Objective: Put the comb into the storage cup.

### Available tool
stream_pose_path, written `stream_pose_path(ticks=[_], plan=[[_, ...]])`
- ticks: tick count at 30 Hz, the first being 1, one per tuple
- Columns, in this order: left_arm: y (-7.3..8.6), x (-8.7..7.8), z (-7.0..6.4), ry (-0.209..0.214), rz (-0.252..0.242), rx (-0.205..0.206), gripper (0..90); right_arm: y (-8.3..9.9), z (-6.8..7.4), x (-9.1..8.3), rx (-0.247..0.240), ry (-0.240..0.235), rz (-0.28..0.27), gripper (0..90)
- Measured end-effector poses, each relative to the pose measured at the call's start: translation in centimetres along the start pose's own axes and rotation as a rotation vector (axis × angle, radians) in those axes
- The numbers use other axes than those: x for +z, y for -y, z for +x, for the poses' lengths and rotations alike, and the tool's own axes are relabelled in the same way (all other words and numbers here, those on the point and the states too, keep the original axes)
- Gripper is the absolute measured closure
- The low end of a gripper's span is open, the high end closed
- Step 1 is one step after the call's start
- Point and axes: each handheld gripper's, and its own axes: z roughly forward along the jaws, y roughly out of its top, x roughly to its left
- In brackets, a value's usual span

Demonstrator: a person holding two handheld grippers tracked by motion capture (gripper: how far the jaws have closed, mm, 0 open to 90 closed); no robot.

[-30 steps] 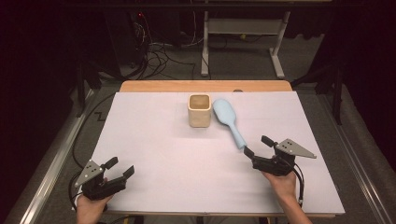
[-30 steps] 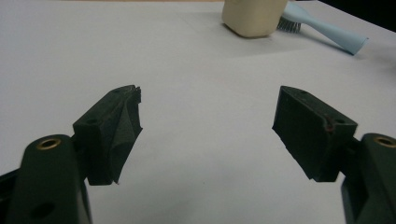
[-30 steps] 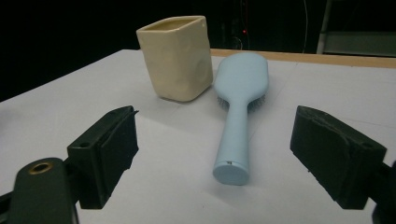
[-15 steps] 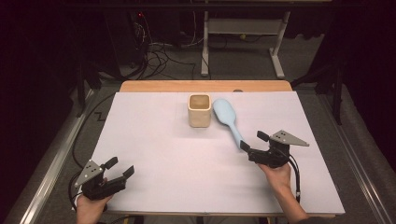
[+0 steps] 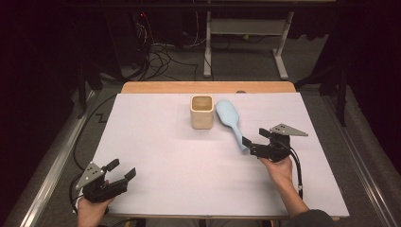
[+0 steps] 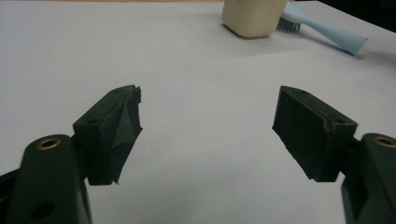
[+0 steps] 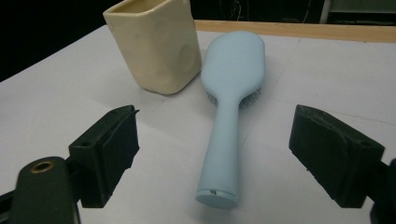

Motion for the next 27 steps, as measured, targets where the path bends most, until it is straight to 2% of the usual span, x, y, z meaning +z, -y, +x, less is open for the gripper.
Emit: stream_pose_path(ticks=[13,21,24,27], plan=[[0.0,0.0,-0.1,-0.001,-0.002,0.005,23.6,-0.8,-0.8,1.1,0.011,0.024,0.032,16.8],[0.0,0.0,-0.1,-0.001,-0.002,0.007,23.6,-2.1,-1.0,1.8,-0.022,0.049,0.120,22.7],[0.0,0.0,-0.1,0.001,-0.002,0.010,23.6,-2.6,-1.2,2.2,0.001,0.029,0.171,26.7],[-0.1,0.0,-0.1,0.003,-0.001,0.011,23.6,-3.1,-1.3,2.7,-0.001,0.038,0.220,29.5]])
